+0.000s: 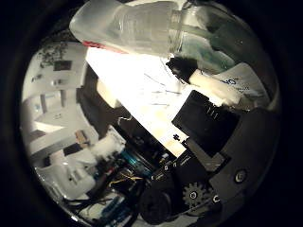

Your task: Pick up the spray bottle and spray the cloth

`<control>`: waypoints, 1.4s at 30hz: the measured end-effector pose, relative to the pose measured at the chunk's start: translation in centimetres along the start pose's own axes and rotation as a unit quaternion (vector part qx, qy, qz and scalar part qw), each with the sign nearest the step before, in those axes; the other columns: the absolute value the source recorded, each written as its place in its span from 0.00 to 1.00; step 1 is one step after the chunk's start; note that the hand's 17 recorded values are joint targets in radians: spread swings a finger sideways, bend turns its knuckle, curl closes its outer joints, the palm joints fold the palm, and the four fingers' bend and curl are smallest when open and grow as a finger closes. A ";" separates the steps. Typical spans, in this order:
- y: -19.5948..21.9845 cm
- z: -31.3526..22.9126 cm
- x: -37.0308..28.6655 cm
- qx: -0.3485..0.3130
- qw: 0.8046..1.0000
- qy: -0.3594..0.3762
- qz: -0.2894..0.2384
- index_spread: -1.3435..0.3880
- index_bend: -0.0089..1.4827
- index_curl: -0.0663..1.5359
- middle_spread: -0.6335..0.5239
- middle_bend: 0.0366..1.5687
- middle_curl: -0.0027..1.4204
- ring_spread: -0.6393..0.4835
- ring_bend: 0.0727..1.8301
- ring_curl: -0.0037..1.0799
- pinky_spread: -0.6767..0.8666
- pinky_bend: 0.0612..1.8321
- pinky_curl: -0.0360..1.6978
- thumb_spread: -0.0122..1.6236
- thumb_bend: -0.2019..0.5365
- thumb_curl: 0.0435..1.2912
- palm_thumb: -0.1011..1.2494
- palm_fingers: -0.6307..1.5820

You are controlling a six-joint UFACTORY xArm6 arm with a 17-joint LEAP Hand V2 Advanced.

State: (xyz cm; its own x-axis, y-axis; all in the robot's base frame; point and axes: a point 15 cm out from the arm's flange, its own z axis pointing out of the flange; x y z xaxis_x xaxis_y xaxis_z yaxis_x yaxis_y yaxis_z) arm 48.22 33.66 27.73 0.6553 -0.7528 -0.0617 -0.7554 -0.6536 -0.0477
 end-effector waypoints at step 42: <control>-4.6 13.3 -20.2 0.215 0.843 -0.489 -0.067 0.65 0.74 0.55 0.49 0.87 0.41 0.44 0.80 0.55 0.31 0.52 0.85 0.53 0.25 0.61 0.87 0.82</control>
State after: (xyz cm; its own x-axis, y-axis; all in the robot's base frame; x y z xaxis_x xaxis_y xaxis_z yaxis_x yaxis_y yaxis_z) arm 38.41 52.86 15.91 0.5759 -0.1127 -0.8097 -0.7450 -0.4802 -0.4630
